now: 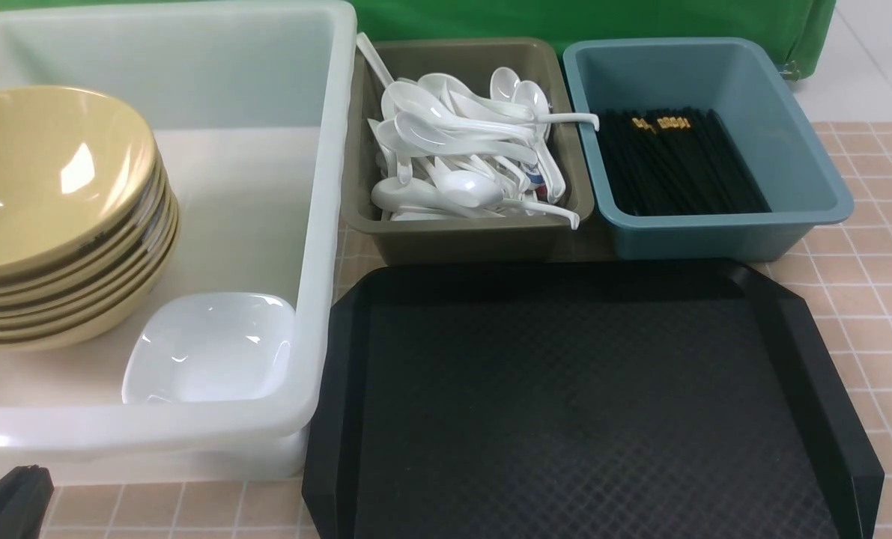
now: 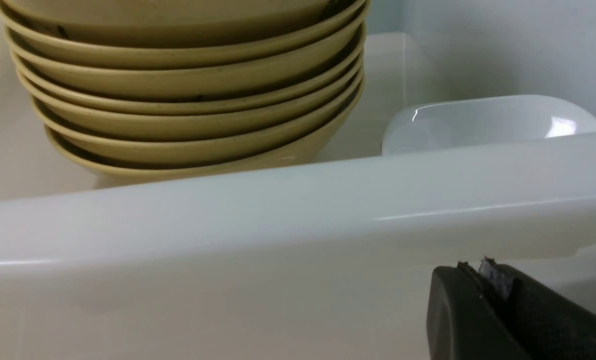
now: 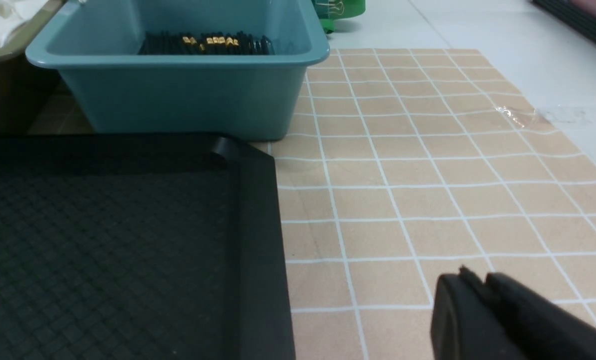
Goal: On brown table put chopsticks spoon bowls plates into blue grey white boxes.
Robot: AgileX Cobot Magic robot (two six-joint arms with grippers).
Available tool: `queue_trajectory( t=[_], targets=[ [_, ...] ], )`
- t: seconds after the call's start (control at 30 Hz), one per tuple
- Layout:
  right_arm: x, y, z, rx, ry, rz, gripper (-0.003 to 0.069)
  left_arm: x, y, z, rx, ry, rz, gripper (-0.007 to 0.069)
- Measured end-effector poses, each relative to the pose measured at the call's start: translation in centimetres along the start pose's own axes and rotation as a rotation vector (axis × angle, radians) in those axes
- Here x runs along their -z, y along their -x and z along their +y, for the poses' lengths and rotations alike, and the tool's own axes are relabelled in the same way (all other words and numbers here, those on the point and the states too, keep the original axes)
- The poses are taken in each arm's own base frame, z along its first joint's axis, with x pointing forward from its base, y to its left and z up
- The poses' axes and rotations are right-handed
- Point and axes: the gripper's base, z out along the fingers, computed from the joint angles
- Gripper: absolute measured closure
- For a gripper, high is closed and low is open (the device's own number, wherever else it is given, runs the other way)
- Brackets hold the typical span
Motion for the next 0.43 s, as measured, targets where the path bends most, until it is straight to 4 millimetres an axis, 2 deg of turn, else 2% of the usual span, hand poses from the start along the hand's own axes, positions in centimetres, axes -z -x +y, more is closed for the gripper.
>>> queue_trajectory(
  t=[0.43],
  targets=[
    [0.0, 0.0, 0.0, 0.0, 0.0, 0.0, 0.0545, 0.0, 0.0, 0.0, 0.0, 0.0, 0.0, 0.0623]
  ],
)
